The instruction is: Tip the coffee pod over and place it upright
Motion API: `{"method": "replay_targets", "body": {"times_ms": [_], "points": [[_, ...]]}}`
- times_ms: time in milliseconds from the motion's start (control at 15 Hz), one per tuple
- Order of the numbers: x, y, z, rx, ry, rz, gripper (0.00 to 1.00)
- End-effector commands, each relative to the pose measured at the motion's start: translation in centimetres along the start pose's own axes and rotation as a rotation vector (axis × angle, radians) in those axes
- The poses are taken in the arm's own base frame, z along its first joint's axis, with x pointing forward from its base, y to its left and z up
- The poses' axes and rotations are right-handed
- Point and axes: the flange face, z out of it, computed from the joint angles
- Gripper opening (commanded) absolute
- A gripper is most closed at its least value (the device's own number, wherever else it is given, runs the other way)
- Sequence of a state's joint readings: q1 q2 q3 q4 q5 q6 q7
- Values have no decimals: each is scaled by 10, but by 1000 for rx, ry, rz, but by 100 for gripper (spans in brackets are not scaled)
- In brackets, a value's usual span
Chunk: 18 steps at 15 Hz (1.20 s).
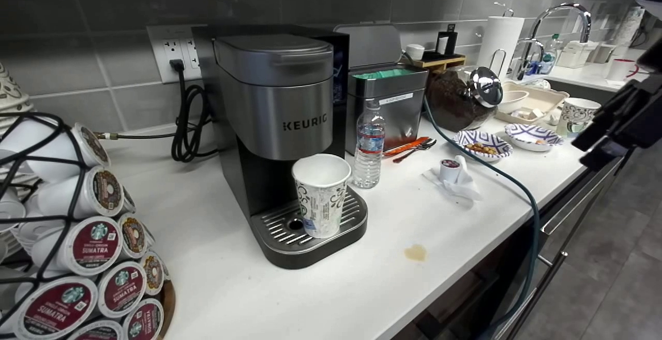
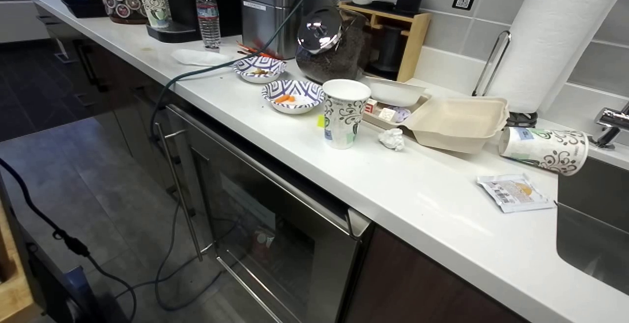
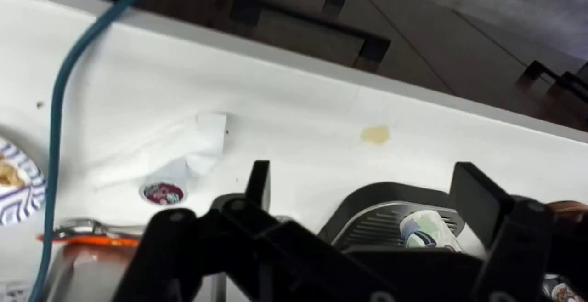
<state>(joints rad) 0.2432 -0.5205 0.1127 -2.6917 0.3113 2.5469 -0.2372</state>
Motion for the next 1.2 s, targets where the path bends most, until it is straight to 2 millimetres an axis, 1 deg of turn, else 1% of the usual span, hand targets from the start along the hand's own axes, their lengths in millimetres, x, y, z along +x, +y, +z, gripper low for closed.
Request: {"method": "replay_targets", "body": {"times_ms": [0, 67, 200, 267, 333, 400, 467, 533, 600, 667, 733, 867, 1067, 1133], "points": [[37, -8, 36, -113, 58, -74, 100], [19, -12, 17, -76, 56, -64, 100], [29, -11, 33, -98, 56, -76, 100], [33, -9, 36, -99, 51, -74, 100], [34, -5, 45, -124, 44, -58, 100], [37, -1, 50, -130, 37, -55, 100], [43, 8, 60, -158, 26, -53, 100], [45, 13, 65, -175, 6, -58, 100], [52, 20, 76, -177, -2, -50, 100], [56, 25, 80, -188, -9, -47, 100], [64, 31, 91, -195, -10, -37, 100], [77, 37, 107, -199, -29, -25, 100], [100, 49, 128, -217, -30, 8, 100], [108, 56, 135, -225, -38, 30, 100]]}}
